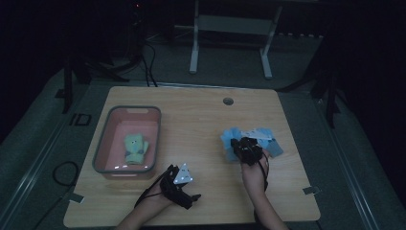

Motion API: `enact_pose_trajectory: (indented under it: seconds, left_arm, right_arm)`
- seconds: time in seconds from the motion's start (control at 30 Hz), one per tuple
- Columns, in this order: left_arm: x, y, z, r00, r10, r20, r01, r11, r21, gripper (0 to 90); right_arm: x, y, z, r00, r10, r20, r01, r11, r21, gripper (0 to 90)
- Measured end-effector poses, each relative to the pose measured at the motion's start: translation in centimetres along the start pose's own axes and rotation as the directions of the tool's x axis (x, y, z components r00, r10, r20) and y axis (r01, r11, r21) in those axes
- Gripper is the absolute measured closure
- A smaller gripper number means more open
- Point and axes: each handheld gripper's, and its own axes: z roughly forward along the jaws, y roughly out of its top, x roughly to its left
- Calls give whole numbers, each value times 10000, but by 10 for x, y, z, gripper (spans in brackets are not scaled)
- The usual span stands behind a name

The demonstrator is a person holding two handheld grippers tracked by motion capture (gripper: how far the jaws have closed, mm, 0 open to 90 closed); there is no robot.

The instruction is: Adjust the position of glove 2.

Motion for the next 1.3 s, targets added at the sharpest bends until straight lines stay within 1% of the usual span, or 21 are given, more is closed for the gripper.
enact_pose_trajectory:
  seconds: [0.07, 0.1, 0.13, 0.17, 0.27, 0.4, 0.43, 0.47, 0.53, 0.57, 0.63, 0.7, 0.73, 0.83, 0.9, 0.97, 1.0, 1.03, 1.13, 1.2, 1.3]
  left_arm:
    - [0, 0, 0, 10000, 5, 3, -5, 10000, -30, 26]
    - [0, 0, 0, 10000, -6, 8, 6, 10000, -26, 26]
    - [0, 0, 0, 10000, -10, 0, 10, 10000, -47, 26]
    - [0, 0, 0, 10000, -7, 1, 7, 10000, -40, 26]
    - [-1, 0, 0, 10000, 42, 4, -42, 10000, -15, 26]
    - [-1, 0, 0, 10000, 36, -7, -36, 10000, -11, 26]
    - [-1, 0, 0, 10000, 42, -3, -42, 10000, -3, 26]
    - [-1, 0, 0, 10000, 55, 3, -55, 10000, 8, 26]
    - [-1, 0, 0, 10000, 85, 10, -85, 10000, 25, 26]
    - [-1, 0, 0, 10000, 85, 10, -85, 10000, 25, 26]
    - [-1, 0, 1, 10000, 96, 1, -96, 9999, 51, 26]
    - [-1, 0, 0, 10000, 76, 20, -76, 10000, 33, 26]
    - [-1, 0, 0, 10000, 72, 49, -72, 10000, 49, 26]
    - [-1, 0, 1, 9999, 85, 57, -85, 9999, 78, 26]
    - [-1, 0, 1, 9999, 80, 62, -81, 9999, 66, 26]
    - [-1, 0, 1, 9999, 89, 80, -89, 9999, 49, 26]
    - [-1, 0, 1, 9999, 94, 88, -94, 9999, 48, 26]
    - [-2, 0, 1, 9999, 106, 100, -106, 9999, 55, 26]
    - [-2, 0, 1, 9999, 122, 118, -123, 9999, 59, 26]
    - [-2, 0, 1, 9998, 132, 124, -133, 9999, 70, 26]
    - [-2, 0, 1, 9998, 123, 137, -123, 9999, 46, 26]
  right_arm:
    - [4, -8, 0, 9999, 127, 47, -127, 9999, 25, 875]
    - [5, -11, 1, 9999, 64, 94, -65, 9999, 115, 875]
    - [6, -15, 4, 9999, 156, 46, -157, 9997, 207, 875]
    - [8, -19, 7, 9997, 203, -152, -198, 9994, 294, 875]
    - [14, -29, 17, 9997, -27, -262, 44, 9980, 630, 874]
    - [14, -35, 26, 9996, 15, -266, 8, 9963, 862, 874]
    - [11, -40, 32, 9995, 177, -268, -148, 9943, 1053, 856]
    - [10, -41, 34, 9996, 169, -239, -141, 9936, 1122, 828]
    - [9, -44, 36, 9995, 228, -233, -202, 9941, 1068, 742]
    - [9, -44, 36, 9995, 228, -233, -202, 9941, 1068, 742]
    - [8, -46, 38, 9999, -14, -171, 33, 9942, 1077, 691]
    - [7, -47, 39, 9995, 122, -280, -93, 9948, 1011, 688]
    - [7, -48, 39, 9996, 38, -276, -11, 9952, 976, 687]
    - [7, -46, 36, 9993, 96, -373, -59, 9952, 976, 638]
    - [9, -44, 33, 9992, -101, -375, 136, 9955, 933, 621]
    - [7, -41, 31, 9987, -148, -479, 190, 9960, 877, 600]
    - [6, -39, 29, 9983, -329, -483, 372, 9952, 907, 598]
    - [5, -37, 28, 9980, -365, -516, 410, 9952, 887, 599]
    - [-5, -31, 25, 9971, -411, -634, 463, 9954, 836, 608]
    - [-12, -26, 23, 9948, -551, -860, 617, 9952, 765, 619]
    - [-23, -20, 19, 9912, -880, -986, 946, 9935, 636, 629]
